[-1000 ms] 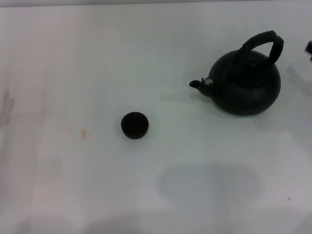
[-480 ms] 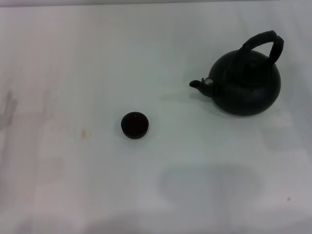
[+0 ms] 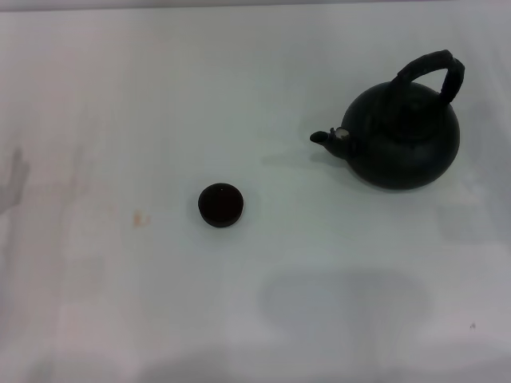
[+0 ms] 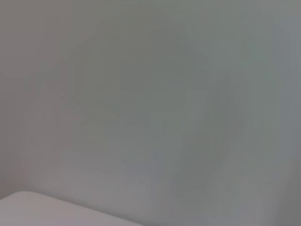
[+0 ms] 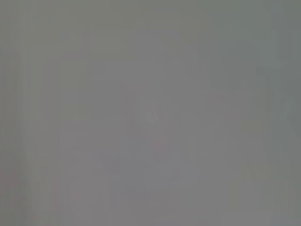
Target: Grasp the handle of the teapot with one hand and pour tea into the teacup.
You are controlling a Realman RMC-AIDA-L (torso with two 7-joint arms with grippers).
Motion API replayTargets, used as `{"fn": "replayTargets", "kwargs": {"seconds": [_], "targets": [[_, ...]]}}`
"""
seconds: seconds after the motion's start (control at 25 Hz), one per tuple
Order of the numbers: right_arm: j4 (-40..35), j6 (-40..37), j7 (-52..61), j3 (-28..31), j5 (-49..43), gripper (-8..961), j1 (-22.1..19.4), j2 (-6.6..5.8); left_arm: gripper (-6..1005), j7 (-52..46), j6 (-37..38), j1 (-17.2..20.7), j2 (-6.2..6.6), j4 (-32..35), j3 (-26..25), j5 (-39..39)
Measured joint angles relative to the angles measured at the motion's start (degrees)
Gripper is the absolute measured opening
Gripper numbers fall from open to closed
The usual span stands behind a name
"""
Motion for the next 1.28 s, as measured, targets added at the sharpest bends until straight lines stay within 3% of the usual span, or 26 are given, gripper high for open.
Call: {"fn": "replayTargets", "kwargs": {"seconds": [1.28], "targets": [[0.12,2.13,-0.08,0.20,0.15,825,1.94,-0.05,862,0.38,-0.64,-0.52,-0.05,-0.14,0.83,0.24]]}}
